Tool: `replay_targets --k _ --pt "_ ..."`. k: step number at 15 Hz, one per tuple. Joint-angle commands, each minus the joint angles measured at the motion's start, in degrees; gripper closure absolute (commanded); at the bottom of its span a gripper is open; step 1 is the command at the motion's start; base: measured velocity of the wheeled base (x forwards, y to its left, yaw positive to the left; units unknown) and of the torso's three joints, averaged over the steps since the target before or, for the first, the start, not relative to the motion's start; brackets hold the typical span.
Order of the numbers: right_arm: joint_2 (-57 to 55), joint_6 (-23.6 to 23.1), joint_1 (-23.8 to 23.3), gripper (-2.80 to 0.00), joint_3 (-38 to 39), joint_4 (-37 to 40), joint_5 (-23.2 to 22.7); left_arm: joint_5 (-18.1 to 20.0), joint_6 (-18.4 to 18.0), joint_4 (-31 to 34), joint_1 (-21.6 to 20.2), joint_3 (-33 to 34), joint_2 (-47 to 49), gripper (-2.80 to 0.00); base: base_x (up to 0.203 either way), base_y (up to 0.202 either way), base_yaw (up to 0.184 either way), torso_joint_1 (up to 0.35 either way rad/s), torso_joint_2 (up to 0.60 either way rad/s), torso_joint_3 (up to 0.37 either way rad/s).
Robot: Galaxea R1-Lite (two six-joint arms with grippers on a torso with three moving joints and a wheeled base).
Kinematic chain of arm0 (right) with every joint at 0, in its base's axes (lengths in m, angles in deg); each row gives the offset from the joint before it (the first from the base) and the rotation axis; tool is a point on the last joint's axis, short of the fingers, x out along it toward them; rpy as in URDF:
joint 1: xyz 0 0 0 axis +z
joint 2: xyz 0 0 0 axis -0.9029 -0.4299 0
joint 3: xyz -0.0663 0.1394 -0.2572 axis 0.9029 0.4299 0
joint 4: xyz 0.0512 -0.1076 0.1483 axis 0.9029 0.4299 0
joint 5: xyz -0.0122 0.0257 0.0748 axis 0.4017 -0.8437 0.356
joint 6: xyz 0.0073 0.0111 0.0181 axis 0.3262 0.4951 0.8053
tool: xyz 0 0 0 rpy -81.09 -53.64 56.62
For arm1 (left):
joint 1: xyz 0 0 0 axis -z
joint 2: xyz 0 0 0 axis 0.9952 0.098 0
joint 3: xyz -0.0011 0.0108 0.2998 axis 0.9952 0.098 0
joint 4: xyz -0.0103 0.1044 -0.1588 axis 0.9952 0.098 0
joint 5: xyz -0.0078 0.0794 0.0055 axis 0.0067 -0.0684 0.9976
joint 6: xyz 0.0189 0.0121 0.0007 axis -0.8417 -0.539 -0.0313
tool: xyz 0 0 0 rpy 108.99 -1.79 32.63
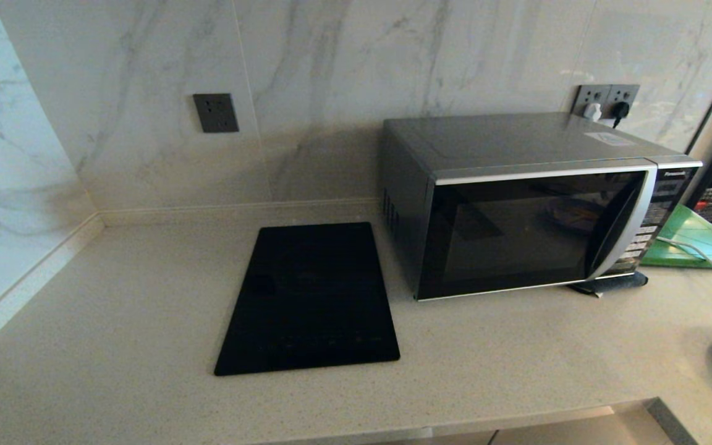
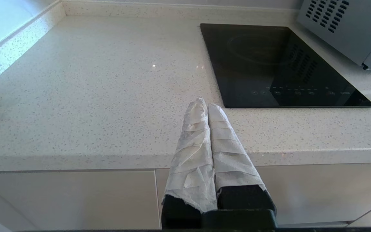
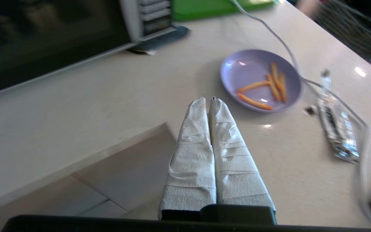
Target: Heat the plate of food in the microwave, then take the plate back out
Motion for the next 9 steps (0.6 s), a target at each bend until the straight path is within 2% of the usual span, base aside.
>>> replay_targets --k 1,3,7,8,9 --pt "11.4 -0.7 2.1 0.00 1.7 3.4 -1.2 0.0 0.1 0.0 0.0 0.0 0.1 0.00 0.000 0.000 0.000 0.000 0.00 0.000" --pt "15.9 -0.4 4.4 0.00 2.1 9.8 -1.6 0.0 0.1 0.0 0.0 0.0 0.1 0.00 0.000 0.000 0.000 0.000 0.00 0.000" --pt "27.7 -2.2 6.4 0.00 4.0 14.7 -2.9 0.0 0.1 0.0 0.0 0.0 0.1 0.00 0.000 0.000 0.000 0.000 0.00 0.000" --pt "30.0 -1.7 6.5 0.00 4.2 17.7 -3.9 0.0 0.1 0.0 0.0 0.0 0.1 0.00 0.000 0.000 0.000 0.000 0.00 0.000" --pt "30.4 1.5 6.6 0.00 4.6 19.5 -4.7 0.0 0.1 0.0 0.0 0.0 0.1 0.00 0.000 0.000 0.000 0.000 0.00 0.000"
